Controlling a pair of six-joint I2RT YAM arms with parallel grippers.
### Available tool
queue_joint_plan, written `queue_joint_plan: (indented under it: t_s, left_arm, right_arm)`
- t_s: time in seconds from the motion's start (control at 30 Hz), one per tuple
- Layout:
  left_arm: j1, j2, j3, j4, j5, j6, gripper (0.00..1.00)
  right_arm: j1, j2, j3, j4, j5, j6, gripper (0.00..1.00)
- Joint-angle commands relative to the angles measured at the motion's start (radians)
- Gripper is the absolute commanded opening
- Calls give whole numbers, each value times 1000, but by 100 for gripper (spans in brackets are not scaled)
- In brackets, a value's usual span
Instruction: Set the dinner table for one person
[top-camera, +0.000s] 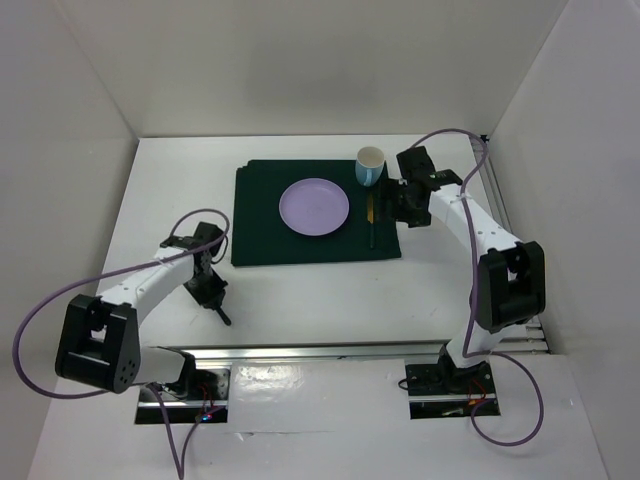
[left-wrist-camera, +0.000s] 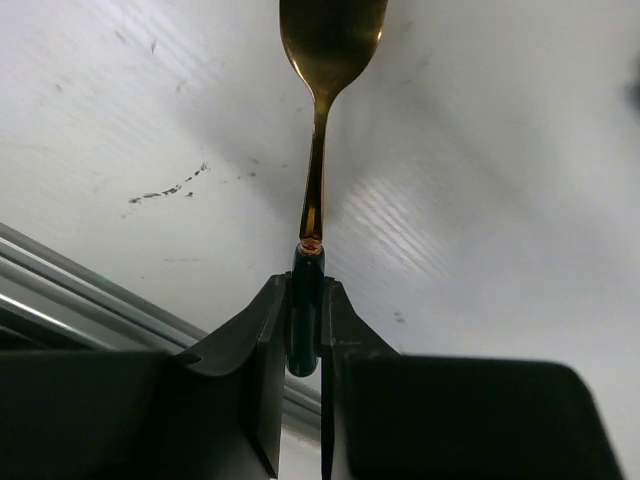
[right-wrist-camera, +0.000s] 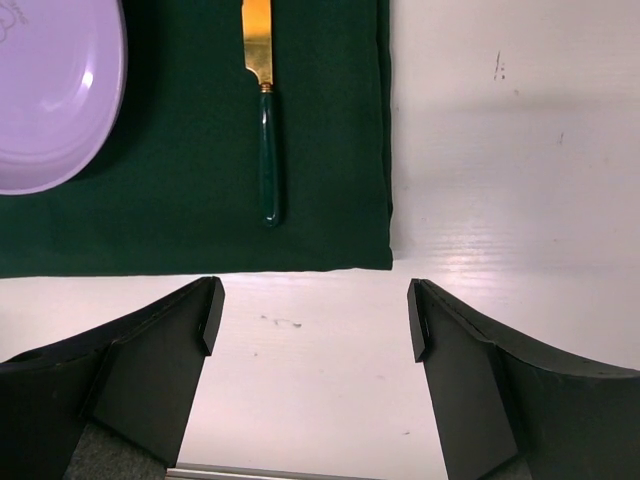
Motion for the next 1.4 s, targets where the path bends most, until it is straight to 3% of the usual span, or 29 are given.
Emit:
queue_joint_plan:
  t_s: [0.0, 0.17, 0.3, 0.43, 0.53, 0.77, 1.0, 1.07, 1.13, 1.3, 1.33, 1.37]
  left_arm:
    - [6, -58, 158, -56, -94, 108, 0]
    - [-57, 75, 414, -93, -189, 287, 0]
    - [-111, 228, 649, -96, -162, 400, 0]
    - [-120, 532, 920, -116, -80, 497, 0]
    - [-129, 676, 1092, -192, -118, 522, 0]
    - [-129, 896, 1251, -212, -119, 546, 0]
    - [-129, 930, 1188, -174, -62, 555, 0]
    - [-129, 956, 1208, -174, -53, 536, 11]
    - [-129, 979, 1217, -208, -65, 523, 30]
    - [-129, 942, 1237, -217, -65, 514, 47]
    - [-129, 919, 1237, -217, -65, 514, 66]
    - [-129, 906, 1237, -217, -65, 525, 75]
  right_arm:
    - [-5, -63, 11, -19, 35, -21, 86]
    - [-25, -72, 11, -19, 35, -22, 86]
    - [-34, -82, 20, -19, 35, -11, 86]
    - [-34, -124, -14, -39, 35, -11, 86]
    - [-44, -151, -35, -39, 35, 0, 86]
    - [-64, -218, -78, -71, 44, 18, 86]
    - [-64, -227, -87, -82, 65, 18, 86]
    - [-64, -227, -87, -82, 65, 9, 89]
    - [-64, -215, -77, -82, 65, 9, 91]
    - [-64, -238, -78, -61, 65, 29, 99]
    - [-64, -247, -78, -51, 65, 29, 100]
    - [-64, -256, -89, -51, 65, 41, 100]
